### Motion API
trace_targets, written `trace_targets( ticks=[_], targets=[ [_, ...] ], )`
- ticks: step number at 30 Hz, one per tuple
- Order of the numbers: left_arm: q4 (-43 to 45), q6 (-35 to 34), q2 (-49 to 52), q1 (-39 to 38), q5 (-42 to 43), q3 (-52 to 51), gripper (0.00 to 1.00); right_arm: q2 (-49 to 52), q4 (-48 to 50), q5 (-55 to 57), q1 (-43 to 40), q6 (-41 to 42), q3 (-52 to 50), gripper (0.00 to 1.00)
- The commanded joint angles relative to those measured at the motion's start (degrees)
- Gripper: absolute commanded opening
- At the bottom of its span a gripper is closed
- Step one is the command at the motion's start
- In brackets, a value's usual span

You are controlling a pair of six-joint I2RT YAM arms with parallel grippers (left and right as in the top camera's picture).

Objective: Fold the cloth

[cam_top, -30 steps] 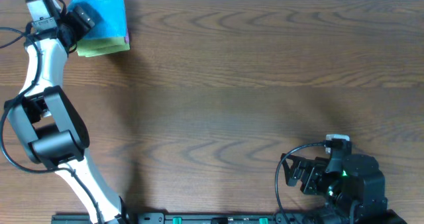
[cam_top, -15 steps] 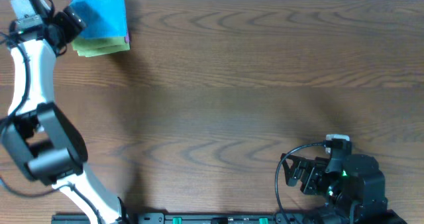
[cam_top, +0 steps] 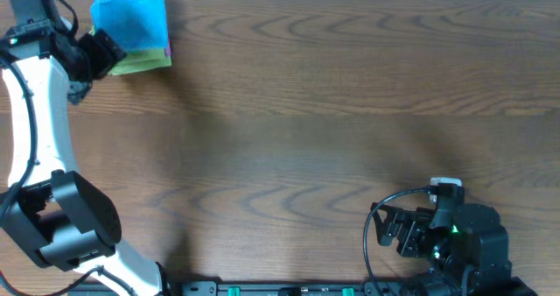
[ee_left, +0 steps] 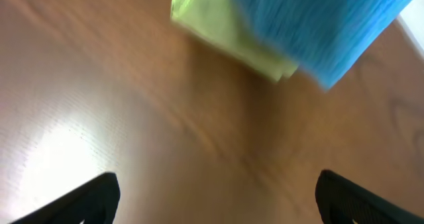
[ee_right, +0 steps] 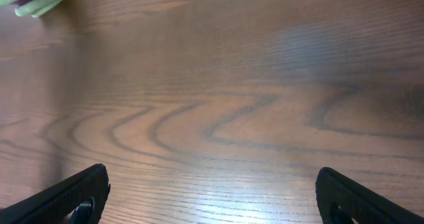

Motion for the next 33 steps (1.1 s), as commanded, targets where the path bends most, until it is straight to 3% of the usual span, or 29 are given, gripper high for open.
trace_targets(
  ticks=[1,7,14,24,29,33],
  targets=[
    [-3.0,1.0,-0.2,-1.5,1.3,0.6,0.95,-0.1,0.0,-0.2,-0.5,0.6,-0.2,0.99],
    [-4.7,1.0,-0.3,-4.6,16.9,0.6,0.95,-0.1,0.0,-0.2,-0.5,0.6,-0.2,0.99],
    [-6.1,1.0,-0.3,-6.4,19.3,0.6,0.96,-0.1,0.0,-0.2,-0.5,0.6,-0.2,0.99],
    [-5.1,5.4,-2.1,-18.1,1.2,0.5,0.95,-0.1,0.0,-0.2,-0.5,0.6,-0.2,0.99],
    [-0.9,7.9,-8.2,-23.5,-8.8,-2.5,0.95,-0.1,0.0,-0.2,-0.5,0.6,-0.2,0.99],
    [5.3,11.3,-15.3,-25.3,-11.0,-10.0,0.95,-0.1,0.0,-0.2,-0.5,0.6,-0.2,0.99]
  ],
)
